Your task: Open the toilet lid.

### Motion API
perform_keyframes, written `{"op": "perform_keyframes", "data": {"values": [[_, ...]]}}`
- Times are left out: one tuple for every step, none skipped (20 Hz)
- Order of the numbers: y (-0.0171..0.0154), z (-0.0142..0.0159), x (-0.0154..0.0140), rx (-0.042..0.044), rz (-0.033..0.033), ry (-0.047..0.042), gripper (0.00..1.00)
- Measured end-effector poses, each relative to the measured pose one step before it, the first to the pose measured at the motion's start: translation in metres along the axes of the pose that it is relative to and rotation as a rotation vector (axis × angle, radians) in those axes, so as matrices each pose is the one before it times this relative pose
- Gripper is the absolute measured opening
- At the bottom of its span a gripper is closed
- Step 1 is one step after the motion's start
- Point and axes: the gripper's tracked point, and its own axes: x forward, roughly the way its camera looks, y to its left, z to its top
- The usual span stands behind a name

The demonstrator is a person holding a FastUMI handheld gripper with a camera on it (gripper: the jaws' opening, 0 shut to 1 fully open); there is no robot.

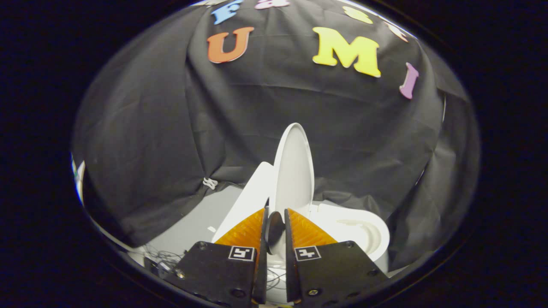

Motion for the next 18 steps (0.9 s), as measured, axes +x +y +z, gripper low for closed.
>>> {"op": "perform_keyframes", "data": {"values": [[-0.00504,-0.00151,-0.00114,-0.00977,0.00203,-0.01044,0.21],[-0.01013,-0.00124,-0.00085,0.00689,0.01525,-0.01244,0.22],[-0.00655,-0.00116,-0.00641,0.01697,0.04272,-0.00237,0.27],[-0.00434,-0.00784,-0.00556,0.03225,0.03807,0.01612,0.30],[-0.00691,-0.00557,-0.01053,0.03171,0.02814,-0.00365,0.45],[-0.00955,-0.00045,-0.01154,0.03118,0.02044,-0.01649,0.48],[-0.01131,-0.00263,-0.01116,0.01573,0.00331,-0.01944,0.54],[-0.01324,-0.00425,-0.00945,0.01280,0.00414,-0.02753,0.60],[-0.01218,-0.00341,-0.01105,0.00609,0.00110,-0.02292,0.66],[-0.01485,-0.00219,-0.01158,-0.00240,-0.01901,-0.02507,0.69],[-0.01862,-0.00274,-0.01167,-0.00828,-0.02902,-0.03591,0.71],[-0.01738,-0.00044,-0.01231,-0.01479,-0.02299,-0.03438,0.71],[-0.01780,-0.00078,-0.01182,-0.02143,-0.03021,-0.04098,0.71],[-0.01743,-0.00038,-0.00890,-0.02305,-0.02877,-0.04329,0.71],[-0.01596,-0.00128,-0.01098,-0.02123,-0.02791,-0.03342,0.72],[-0.01496,-0.00672,-0.01274,-0.01396,-0.02222,-0.02777,0.74],[-0.01327,-0.00310,-0.01104,0.00601,-0.01773,-0.02723,0.76],[-0.01055,-0.00258,-0.00909,0.01657,-0.00918,-0.01988,0.78]]}}
